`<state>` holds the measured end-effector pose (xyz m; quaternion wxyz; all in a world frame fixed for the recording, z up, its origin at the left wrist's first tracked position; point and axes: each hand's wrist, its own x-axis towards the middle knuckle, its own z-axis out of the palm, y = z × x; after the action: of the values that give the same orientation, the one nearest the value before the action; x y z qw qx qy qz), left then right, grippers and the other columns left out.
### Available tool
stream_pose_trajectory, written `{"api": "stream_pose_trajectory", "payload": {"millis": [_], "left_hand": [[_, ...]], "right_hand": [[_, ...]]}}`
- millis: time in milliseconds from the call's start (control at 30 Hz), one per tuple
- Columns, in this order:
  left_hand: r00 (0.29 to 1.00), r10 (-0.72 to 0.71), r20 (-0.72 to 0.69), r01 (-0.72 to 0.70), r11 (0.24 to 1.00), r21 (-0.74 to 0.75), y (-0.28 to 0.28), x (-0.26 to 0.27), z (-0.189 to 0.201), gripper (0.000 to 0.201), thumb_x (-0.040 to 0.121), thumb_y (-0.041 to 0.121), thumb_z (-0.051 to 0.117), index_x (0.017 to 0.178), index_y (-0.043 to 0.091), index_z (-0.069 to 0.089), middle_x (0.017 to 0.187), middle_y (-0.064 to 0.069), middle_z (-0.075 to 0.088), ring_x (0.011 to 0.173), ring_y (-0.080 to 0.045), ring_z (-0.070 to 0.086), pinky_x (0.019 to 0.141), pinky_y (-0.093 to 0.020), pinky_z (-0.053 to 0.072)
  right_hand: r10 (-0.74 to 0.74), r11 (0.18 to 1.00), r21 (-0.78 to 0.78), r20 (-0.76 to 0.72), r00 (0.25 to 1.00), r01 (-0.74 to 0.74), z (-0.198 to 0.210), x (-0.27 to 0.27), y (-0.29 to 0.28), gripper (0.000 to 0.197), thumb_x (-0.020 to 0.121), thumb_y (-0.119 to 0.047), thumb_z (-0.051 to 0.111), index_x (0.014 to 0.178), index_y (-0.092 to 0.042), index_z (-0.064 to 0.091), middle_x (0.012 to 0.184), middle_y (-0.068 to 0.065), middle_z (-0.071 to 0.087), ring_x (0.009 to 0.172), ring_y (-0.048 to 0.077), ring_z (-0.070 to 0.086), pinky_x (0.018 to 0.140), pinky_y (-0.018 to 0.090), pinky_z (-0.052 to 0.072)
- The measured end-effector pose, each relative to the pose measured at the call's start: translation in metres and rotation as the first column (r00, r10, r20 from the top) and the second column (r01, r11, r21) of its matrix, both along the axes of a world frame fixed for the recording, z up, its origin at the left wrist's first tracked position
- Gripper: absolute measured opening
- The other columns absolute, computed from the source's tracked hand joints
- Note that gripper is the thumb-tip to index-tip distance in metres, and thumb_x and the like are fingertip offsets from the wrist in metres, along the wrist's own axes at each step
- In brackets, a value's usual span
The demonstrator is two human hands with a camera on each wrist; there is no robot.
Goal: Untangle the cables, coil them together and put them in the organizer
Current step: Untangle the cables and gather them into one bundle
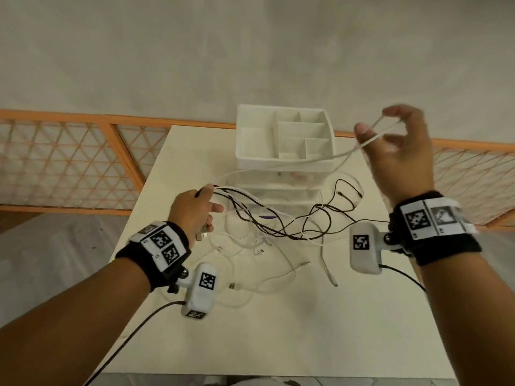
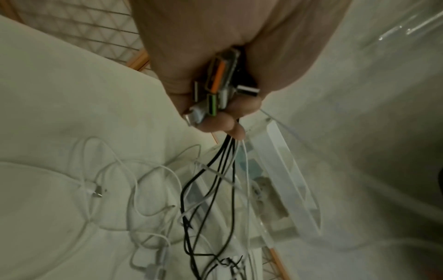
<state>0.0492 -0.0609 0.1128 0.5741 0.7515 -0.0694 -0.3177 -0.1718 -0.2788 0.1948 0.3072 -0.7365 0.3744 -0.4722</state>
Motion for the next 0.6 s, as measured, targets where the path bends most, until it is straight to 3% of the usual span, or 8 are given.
{"api": "stream_pose_trajectory", "payload": {"millis": [133, 233, 267, 333, 400, 500, 600], "left_hand": [[0.996, 0.09, 0.015, -0.089, 0.993, -0.072, -0.001, 0.009, 0.008, 0.025, 0.101, 0.04, 0.05, 0.093, 0.02, 0.061, 0.078, -0.001, 0.069, 0.038, -0.012, 0.042, 0.046, -0.024, 0.038], [0.984, 0.178, 0.001, -0.177, 0.977, -0.12, 0.004, 0.021, 0.01, 0.019, 0.102, 0.037, 0.049, 0.095, 0.021, 0.06, 0.079, -0.002, 0.067, 0.033, -0.008, 0.04, 0.049, -0.026, 0.039], [0.982, 0.19, 0.005, -0.188, 0.975, -0.122, 0.005, 0.024, 0.01, 0.019, 0.102, 0.036, 0.05, 0.095, 0.021, 0.059, 0.079, -0.003, 0.067, 0.034, -0.009, 0.041, 0.048, -0.027, 0.04], [0.982, 0.188, 0.018, -0.184, 0.974, -0.129, 0.006, 0.026, 0.009, 0.018, 0.102, 0.035, 0.051, 0.098, 0.02, 0.06, 0.079, -0.004, 0.067, 0.04, -0.012, 0.041, 0.047, -0.027, 0.042], [0.984, 0.177, 0.013, -0.174, 0.975, -0.139, 0.002, 0.024, 0.008, 0.018, 0.101, 0.035, 0.051, 0.099, 0.019, 0.061, 0.078, -0.004, 0.067, 0.042, -0.013, 0.04, 0.047, -0.028, 0.043], [0.988, 0.155, 0.026, -0.151, 0.983, -0.102, -0.004, 0.019, 0.004, 0.02, 0.101, 0.036, 0.05, 0.093, 0.02, 0.059, 0.078, -0.003, 0.067, 0.043, -0.013, 0.041, 0.043, -0.025, 0.042], [0.983, 0.181, 0.018, -0.18, 0.982, -0.05, -0.002, 0.019, 0.002, 0.023, 0.102, 0.036, 0.048, 0.096, 0.016, 0.056, 0.078, -0.002, 0.065, 0.048, -0.017, 0.04, 0.03, -0.018, 0.034]], "right_hand": [[-0.194, 0.94, 0.275, -0.058, 0.979, 0.203, -0.051, -0.001, -0.013, 0.059, 0.081, -0.062, 0.069, 0.121, -0.023, 0.054, 0.12, -0.006, 0.058, 0.087, 0.001, 0.057, 0.085, 0.03, 0.045], [-0.35, 0.703, 0.682, 0.087, 0.933, 0.2, -0.077, -0.015, -0.036, 0.063, 0.08, -0.065, 0.067, 0.118, -0.017, 0.057, 0.106, 0.001, 0.064, 0.092, 0.021, 0.07, 0.08, 0.039, 0.058], [-0.386, 0.613, 0.77, 0.1, 0.917, 0.174, -0.085, -0.019, -0.043, 0.061, 0.083, -0.062, 0.067, 0.121, -0.014, 0.057, 0.106, 0.004, 0.065, 0.089, 0.025, 0.071, 0.076, 0.038, 0.059], [-0.395, 0.545, 0.814, 0.04, 0.918, 0.2, -0.095, -0.024, -0.046, 0.055, 0.088, -0.057, 0.064, 0.117, -0.01, 0.06, 0.106, 0.011, 0.064, 0.083, 0.027, 0.068, 0.069, 0.036, 0.058], [-0.371, 0.565, 0.793, -0.003, 0.929, 0.228, -0.1, -0.021, -0.04, 0.044, 0.094, -0.055, 0.056, 0.098, -0.012, 0.064, 0.09, 0.011, 0.06, 0.071, 0.024, 0.061, 0.064, 0.035, 0.057], [-0.379, 0.584, 0.808, 0.192, 0.905, 0.073, -0.09, -0.012, -0.03, 0.034, 0.103, -0.041, 0.047, 0.086, -0.016, 0.062, 0.07, 0.007, 0.052, 0.052, 0.019, 0.051, 0.051, 0.029, 0.053], [-0.34, 0.794, 0.603, 0.327, 0.882, 0.082, -0.068, -0.006, -0.035, 0.027, 0.105, -0.04, 0.04, 0.096, -0.02, 0.055, 0.09, 0.005, 0.066, 0.062, 0.017, 0.064, 0.064, 0.033, 0.054]]}}
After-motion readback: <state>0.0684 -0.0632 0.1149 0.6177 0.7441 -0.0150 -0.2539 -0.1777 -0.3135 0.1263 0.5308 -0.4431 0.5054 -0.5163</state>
